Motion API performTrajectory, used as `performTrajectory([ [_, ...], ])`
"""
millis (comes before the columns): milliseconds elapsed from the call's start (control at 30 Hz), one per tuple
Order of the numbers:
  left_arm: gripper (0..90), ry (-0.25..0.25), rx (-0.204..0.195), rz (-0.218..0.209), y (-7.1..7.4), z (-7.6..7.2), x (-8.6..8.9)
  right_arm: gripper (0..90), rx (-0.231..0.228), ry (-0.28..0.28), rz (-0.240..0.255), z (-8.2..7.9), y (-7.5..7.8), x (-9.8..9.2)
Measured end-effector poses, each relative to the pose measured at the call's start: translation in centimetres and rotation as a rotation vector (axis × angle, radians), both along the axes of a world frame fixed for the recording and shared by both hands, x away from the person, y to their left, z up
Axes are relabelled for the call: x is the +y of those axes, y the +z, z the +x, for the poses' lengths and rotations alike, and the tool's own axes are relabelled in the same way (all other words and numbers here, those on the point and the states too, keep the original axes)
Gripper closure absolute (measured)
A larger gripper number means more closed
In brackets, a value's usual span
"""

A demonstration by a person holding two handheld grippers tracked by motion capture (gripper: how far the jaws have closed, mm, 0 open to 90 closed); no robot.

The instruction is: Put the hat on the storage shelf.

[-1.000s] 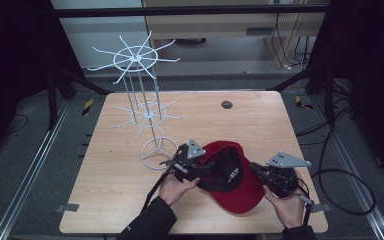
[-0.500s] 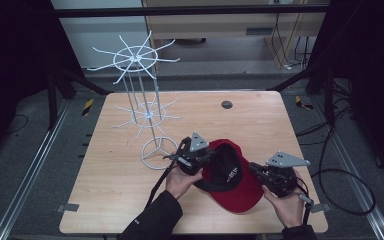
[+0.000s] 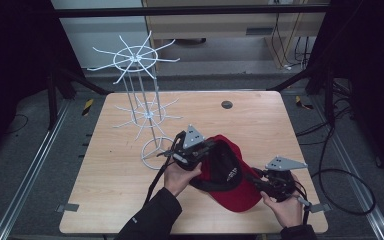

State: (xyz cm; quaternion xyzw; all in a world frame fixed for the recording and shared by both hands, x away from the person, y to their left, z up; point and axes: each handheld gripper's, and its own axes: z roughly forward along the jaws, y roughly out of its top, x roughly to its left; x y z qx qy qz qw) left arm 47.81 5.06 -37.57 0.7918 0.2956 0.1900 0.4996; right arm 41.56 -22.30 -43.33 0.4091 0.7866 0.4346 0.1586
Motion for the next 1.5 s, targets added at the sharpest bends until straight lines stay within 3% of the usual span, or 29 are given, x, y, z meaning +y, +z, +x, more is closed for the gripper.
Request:
performTrajectory([
  [167, 86.0, 0.003, -0.006, -0.004, 0.4, 0.1, 0.1, 69.7, 0.033, 0.022, -0.002, -0.6, -0.8, -0.3],
  [200, 85.9, 0.003, -0.008, -0.007, 0.5, 0.1, 0.1, 78.6, 0.043, 0.033, -0.005, -0.6, -0.9, -0.2],
  [333, 85.9, 0.003, -0.019, -0.01, 0.9, 0.1, 0.0, 83.5, 0.03, 0.023, -0.024, -0.4, -0.6, 0.1],
  [433, 85.9, -0.002, -0.031, -0.023, 1.3, 0.0, 0.0, 83.8, -0.027, -0.034, -0.078, -0.4, 0.0, 0.3],
  [467, 85.8, -0.005, -0.029, -0.031, 1.4, 0.0, 0.0, 83.4, -0.083, -0.08, -0.136, -0.5, 0.5, 0.4],
  [533, 85.7, -0.01, -0.026, -0.028, 1.4, -0.1, 0.0, 83.1, -0.14, -0.11, -0.195, -0.5, 0.8, 0.6],
  [667, 85.6, -0.024, -0.005, -0.011, 0.6, -0.5, 0.4, 82.5, -0.183, -0.122, -0.228, -0.5, 0.7, 0.7],
  [900, 85.6, -0.038, 0.022, -0.01, -0.2, -1.4, 2.0, 79.4, -0.191, -0.098, -0.163, -0.9, 0.4, 0.6],
  [967, 85.6, -0.039, 0.026, -0.003, -0.3, -1.8, 2.5, 74.5, -0.169, -0.083, -0.138, -1.1, 0.3, 0.6],
  [1333, 85.6, -0.044, 0.042, 0.021, -2.2, -3.7, 5.2, 62.4, -0.17, -0.049, -0.088, -2.2, 0.1, 0.9],
  [1500, 85.6, -0.042, 0.048, 0.023, -2.7, -4.0, 5.9, 60.7, -0.153, -0.026, -0.094, -2.6, -0.5, 1.0],
])
